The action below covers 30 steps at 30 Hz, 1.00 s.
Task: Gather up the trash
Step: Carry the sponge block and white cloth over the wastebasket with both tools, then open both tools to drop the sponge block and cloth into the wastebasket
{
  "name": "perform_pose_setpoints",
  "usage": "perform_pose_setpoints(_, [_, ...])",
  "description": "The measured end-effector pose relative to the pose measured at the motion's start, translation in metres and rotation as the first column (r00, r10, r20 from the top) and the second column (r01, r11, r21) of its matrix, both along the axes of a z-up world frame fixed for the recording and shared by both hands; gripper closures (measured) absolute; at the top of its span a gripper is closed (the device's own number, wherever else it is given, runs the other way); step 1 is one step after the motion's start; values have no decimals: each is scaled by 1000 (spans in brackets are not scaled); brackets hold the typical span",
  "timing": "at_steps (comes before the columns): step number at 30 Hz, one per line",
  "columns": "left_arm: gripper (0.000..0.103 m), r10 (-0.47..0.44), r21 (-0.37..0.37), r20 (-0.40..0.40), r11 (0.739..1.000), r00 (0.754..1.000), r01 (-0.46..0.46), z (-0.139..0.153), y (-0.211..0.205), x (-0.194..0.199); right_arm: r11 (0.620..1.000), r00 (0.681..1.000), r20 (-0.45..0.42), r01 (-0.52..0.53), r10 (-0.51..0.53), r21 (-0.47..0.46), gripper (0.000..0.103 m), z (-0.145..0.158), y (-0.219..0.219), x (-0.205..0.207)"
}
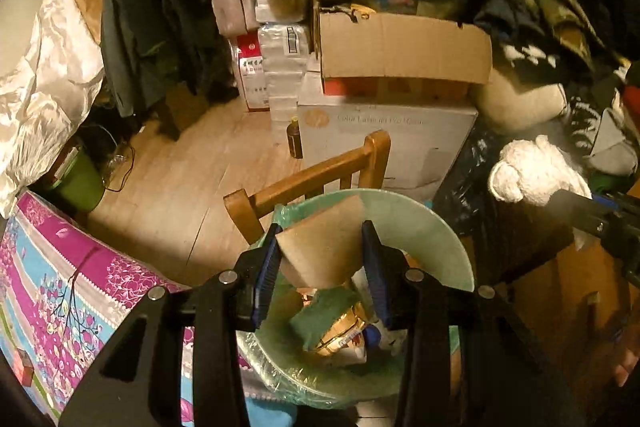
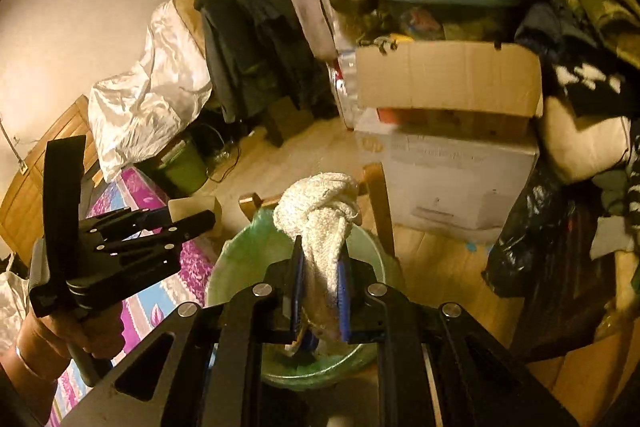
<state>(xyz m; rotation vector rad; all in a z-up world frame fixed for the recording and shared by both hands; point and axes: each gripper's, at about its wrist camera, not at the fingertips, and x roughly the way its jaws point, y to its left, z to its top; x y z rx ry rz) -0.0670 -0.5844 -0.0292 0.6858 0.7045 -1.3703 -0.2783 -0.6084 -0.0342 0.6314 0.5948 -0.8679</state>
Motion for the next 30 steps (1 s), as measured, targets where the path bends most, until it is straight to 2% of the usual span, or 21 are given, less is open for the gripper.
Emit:
perform_pose_setpoints(4, [65, -7, 3, 36, 1000, 999, 7, -2, 1, -4, 1000, 1000, -12, -15, 16, 24, 88, -12, 1, 7])
perform_pose_setpoints(16, [65, -22, 17, 89, 1000, 996, 20, -6, 6, -3, 998, 999, -17, -49, 49, 35, 88, -15, 3, 18])
perform_pose_setpoints(30, [64, -22, 13, 100, 1000, 995, 21, -5, 6, -4, 997, 998, -8, -66, 66, 42, 88, -17, 6, 24])
